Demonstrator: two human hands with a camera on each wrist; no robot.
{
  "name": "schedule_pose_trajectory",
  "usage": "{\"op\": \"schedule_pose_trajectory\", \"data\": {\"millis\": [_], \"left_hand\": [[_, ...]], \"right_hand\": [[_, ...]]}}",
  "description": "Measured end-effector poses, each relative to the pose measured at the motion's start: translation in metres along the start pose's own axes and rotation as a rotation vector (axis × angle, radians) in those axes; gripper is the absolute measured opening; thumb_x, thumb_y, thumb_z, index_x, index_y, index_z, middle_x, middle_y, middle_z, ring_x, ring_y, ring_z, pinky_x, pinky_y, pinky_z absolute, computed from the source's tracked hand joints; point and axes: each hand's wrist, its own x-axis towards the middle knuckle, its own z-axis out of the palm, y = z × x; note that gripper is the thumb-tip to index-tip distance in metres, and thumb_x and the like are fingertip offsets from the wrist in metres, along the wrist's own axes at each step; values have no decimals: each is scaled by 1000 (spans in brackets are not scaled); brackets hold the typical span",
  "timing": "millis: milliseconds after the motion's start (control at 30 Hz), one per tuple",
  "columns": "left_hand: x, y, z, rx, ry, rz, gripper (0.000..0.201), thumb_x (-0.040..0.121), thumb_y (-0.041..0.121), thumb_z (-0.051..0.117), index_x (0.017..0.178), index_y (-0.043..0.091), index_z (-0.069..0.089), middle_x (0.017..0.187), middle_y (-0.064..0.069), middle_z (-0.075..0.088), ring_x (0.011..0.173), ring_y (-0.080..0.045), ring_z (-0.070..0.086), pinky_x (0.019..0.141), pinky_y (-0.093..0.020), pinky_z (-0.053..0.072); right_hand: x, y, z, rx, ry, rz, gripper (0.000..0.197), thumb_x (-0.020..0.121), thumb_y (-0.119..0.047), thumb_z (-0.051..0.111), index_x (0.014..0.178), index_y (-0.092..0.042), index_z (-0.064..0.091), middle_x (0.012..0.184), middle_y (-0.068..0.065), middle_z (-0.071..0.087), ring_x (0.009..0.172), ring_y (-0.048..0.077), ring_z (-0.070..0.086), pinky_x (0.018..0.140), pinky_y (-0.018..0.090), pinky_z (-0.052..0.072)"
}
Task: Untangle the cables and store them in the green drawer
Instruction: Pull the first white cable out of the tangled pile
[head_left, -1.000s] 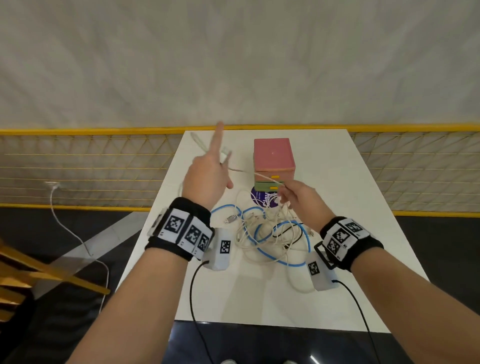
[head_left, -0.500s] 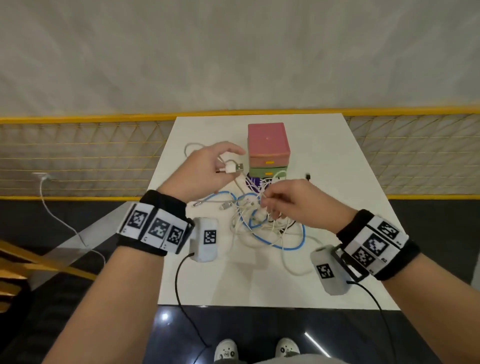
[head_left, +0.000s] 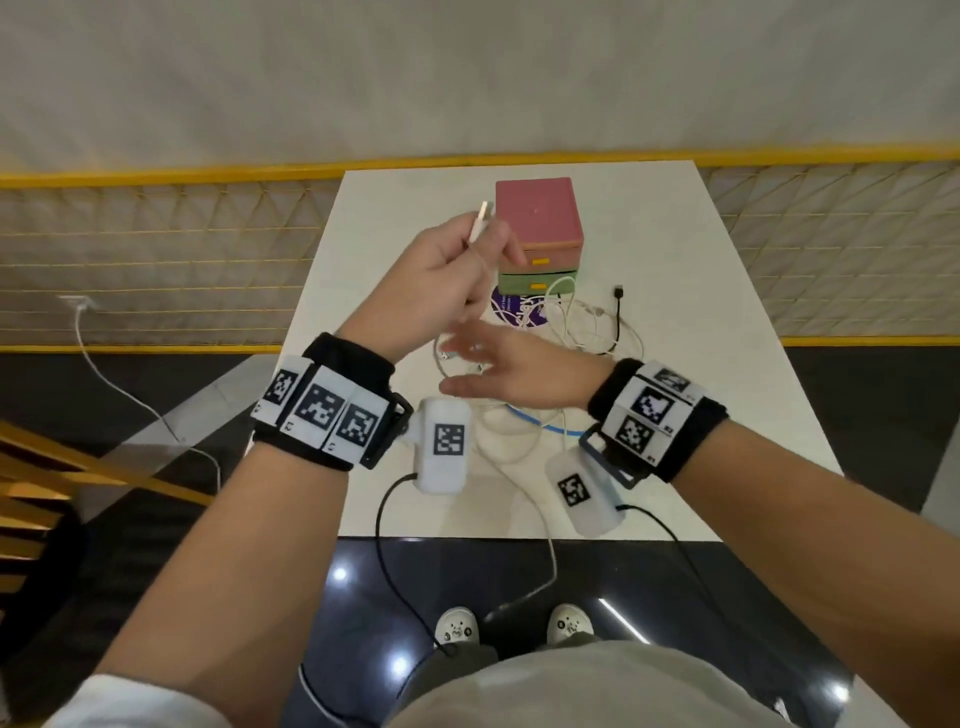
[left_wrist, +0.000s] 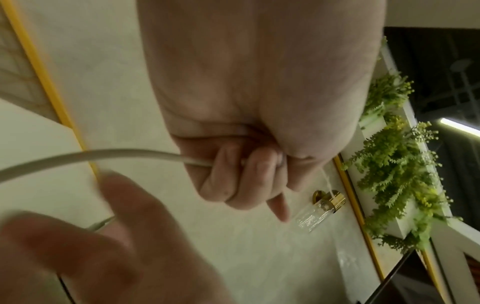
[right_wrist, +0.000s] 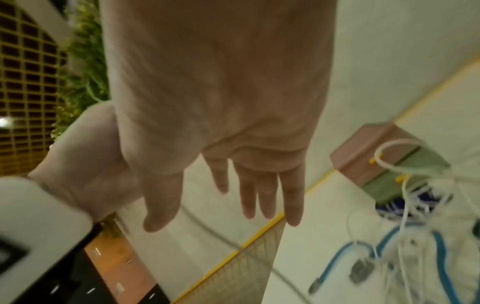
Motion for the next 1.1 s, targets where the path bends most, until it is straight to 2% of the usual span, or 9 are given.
{"op": "schedule_pose_trajectory", "data": {"millis": [133, 267, 333, 433, 567, 667, 767, 900, 1100], "left_hand": [[5, 6, -8, -123, 180, 65, 32, 107, 20, 30, 84, 13, 51, 51, 13, 27, 45, -10, 20, 43, -19, 22], [2, 5, -27, -131, 366, 75, 35, 108, 19, 28, 82, 14, 50, 47, 15, 27, 42, -11, 20, 41, -19, 22], [-2, 2, -31, -113, 384, 66, 34, 108, 21, 28, 83, 15, 51, 47, 14, 27, 42, -11, 21, 41, -19, 24], [-8, -5, -29, -85, 387, 34, 33, 108, 24, 29, 85, 14, 51, 48, 14, 28, 41, -11, 25, 42, -18, 26], [-11, -11, -22, -64, 376, 15, 33, 108, 24, 30, 86, 15, 53, 48, 14, 30, 40, -10, 28, 43, -18, 29], [-13, -14, -20, -65, 349, 5, 32, 108, 22, 31, 87, 14, 54, 49, 13, 30, 42, -11, 27, 42, -17, 30], [-15, -16, -18, -44, 328, -23, 32, 108, 23, 31, 88, 14, 55, 51, 10, 30, 45, -16, 33, 45, -16, 33], [-17, -26, -20, 34, 304, -36, 32, 107, 22, 32, 89, 17, 57, 61, 2, 49, 60, -15, 53, 57, -18, 41], [-28, -43, -31, 66, 303, -163, 29, 105, 20, 40, 89, 11, 62, 68, 0, 54, 62, -11, 55, 60, -15, 44]], "right_hand": [[-9, 13, 40, -1, -216, 25, 26, 99, -12, 45, 113, 5, 58, 114, 19, 65, 107, 32, 62, 94, 32, 44], [-33, 43, 70, -38, -653, 220, 28, 99, -21, 45, 113, -1, 59, 113, 13, 66, 105, 27, 64, 94, 32, 47], [-37, 48, 64, -173, -657, 182, 32, 95, -30, 54, 119, -12, 59, 112, 3, 65, 101, 14, 59, 92, 22, 42], [-38, 46, 57, -335, -617, 208, 32, 98, -34, 44, 125, -21, 55, 115, -1, 57, 104, 15, 52, 97, 28, 37], [-45, 30, 76, 39, -827, 402, 37, 101, -43, 30, 127, -27, 50, 123, 20, 60, 104, 34, 62, 91, 39, 49], [-38, 30, 76, 142, -673, 353, 54, 95, -56, 31, 128, -20, 52, 125, 15, 62, 118, 27, 57, 107, 41, 40], [-19, 58, 65, -228, -262, 342, 49, 97, -53, 30, 111, -16, 59, 113, 7, 61, 110, 24, 56, 100, 39, 40], [-1, 87, 57, -528, -339, 453, 36, 100, -22, 37, 131, -9, 48, 137, 10, 47, 125, 27, 46, 99, 34, 37], [51, 98, 86, -491, -131, 235, 38, 91, -2, 45, 127, -12, 52, 132, 8, 50, 120, 29, 50, 103, 37, 39]]}}
